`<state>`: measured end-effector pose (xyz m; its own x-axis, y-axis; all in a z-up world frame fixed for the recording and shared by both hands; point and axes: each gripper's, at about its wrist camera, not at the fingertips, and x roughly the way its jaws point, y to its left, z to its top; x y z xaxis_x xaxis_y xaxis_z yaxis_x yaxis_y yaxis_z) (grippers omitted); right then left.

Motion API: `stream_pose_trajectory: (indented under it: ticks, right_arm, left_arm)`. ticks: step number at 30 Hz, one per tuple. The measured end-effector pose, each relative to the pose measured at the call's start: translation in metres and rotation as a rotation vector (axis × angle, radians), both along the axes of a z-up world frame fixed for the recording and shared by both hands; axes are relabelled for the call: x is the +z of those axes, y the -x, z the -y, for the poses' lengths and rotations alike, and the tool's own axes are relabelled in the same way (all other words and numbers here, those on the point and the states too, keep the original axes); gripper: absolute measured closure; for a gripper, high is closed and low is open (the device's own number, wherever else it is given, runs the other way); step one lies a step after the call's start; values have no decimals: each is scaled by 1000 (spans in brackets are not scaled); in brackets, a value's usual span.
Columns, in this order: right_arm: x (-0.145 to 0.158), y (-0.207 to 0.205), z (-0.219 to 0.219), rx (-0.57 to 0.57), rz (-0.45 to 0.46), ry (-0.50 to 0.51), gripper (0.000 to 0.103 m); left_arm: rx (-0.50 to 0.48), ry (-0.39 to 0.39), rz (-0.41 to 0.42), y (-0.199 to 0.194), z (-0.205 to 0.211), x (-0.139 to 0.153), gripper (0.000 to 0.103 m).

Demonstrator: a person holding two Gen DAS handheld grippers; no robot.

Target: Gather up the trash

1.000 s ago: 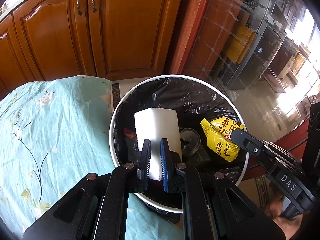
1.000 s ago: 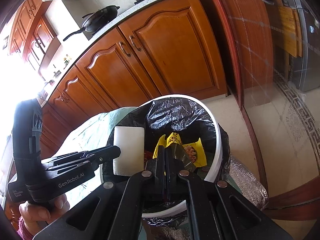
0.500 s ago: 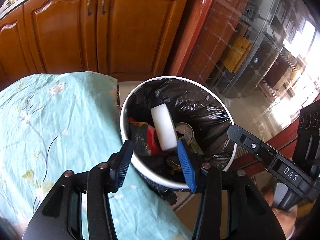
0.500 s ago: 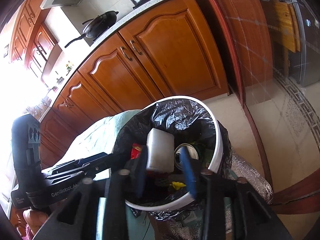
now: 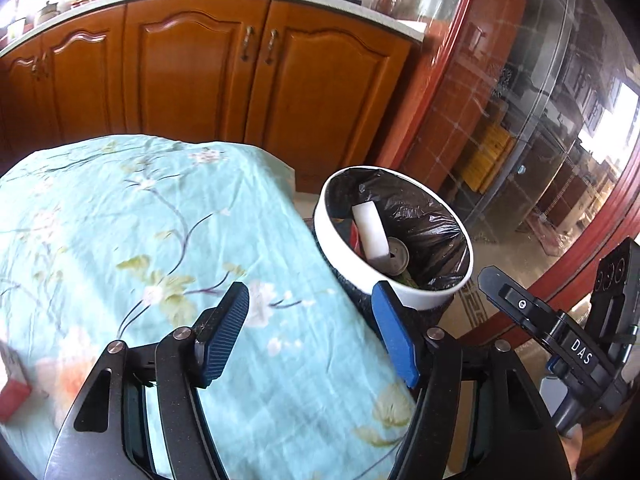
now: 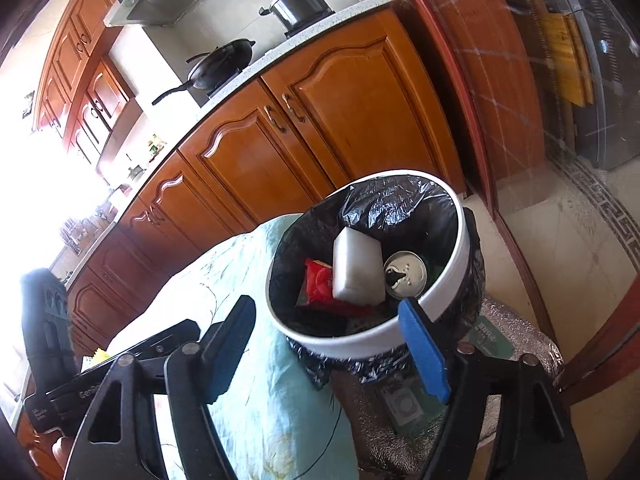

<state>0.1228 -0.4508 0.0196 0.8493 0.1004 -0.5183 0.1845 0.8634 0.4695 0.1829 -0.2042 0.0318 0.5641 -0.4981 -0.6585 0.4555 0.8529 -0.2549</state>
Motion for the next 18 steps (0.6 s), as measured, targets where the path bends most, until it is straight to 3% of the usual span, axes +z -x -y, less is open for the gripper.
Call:
stream_pose_trajectory:
  ticks: [5,8,13,18]
  right_arm:
    - [1,28,-25,-34,48,37,20]
    - [4,46,-42,-57,94,84,11]
    - [9,73,-70,-100,167,206,2]
    - [8,91,-93,-126,211,330,1]
  left_arm:
    - [41,41,53,31,-35,-2,26]
    - [67,57,90,47,-51,-3,25]
    - [115,41,184,71,-71,-4,24]
    - [149,34,245,86,-86,-8,19]
